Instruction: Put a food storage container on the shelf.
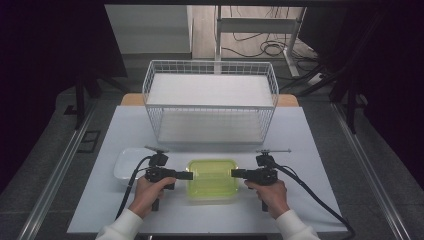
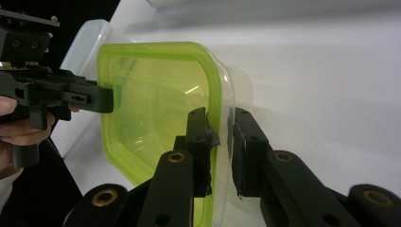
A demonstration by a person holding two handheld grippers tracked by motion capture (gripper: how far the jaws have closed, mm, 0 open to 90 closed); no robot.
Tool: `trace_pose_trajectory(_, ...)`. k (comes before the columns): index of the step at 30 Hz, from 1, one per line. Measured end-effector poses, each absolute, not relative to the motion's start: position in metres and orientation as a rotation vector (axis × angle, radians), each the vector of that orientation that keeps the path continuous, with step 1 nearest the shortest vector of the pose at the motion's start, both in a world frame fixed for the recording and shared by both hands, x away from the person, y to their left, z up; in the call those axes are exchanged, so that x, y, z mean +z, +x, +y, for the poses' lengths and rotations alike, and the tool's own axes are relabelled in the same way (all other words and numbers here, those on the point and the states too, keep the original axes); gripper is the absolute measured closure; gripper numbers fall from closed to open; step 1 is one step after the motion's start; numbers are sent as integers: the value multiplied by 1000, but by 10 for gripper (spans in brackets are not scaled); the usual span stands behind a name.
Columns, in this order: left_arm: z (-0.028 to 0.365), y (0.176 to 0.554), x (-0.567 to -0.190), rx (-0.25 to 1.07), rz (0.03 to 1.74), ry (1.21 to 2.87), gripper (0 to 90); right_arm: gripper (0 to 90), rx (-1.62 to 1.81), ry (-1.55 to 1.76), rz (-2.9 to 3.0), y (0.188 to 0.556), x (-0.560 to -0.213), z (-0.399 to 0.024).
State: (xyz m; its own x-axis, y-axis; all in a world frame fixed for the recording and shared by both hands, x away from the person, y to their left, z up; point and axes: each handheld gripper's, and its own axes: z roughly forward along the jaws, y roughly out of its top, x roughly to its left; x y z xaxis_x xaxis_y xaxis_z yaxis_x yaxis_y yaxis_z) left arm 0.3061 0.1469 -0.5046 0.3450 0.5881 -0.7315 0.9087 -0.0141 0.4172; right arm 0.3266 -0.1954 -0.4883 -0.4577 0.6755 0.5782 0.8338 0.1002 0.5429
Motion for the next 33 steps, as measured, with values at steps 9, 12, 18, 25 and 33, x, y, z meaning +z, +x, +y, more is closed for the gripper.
trace_pose_trajectory(9,143,297,-486,-339,1260,1747,767,782,-1383,-1462,-2246,319,-471,-200)
trace_pose_trajectory(12,143,295,-480,-322,1236,1742,766,782,-1405,-1448,-2250,318,-468,-201)
trace_pose_trajectory(18,145,293,-471,-276,1213,1759,766,781,-1445,-1407,-2290,316,-461,-200)
trace_pose_trajectory(25,147,292,-462,-258,1192,1758,767,781,-1502,-1360,-2313,317,-451,-199)
trace_pose_trajectory(33,149,300,-444,-236,1163,1743,764,782,-1543,-1319,-2347,325,-437,-198)
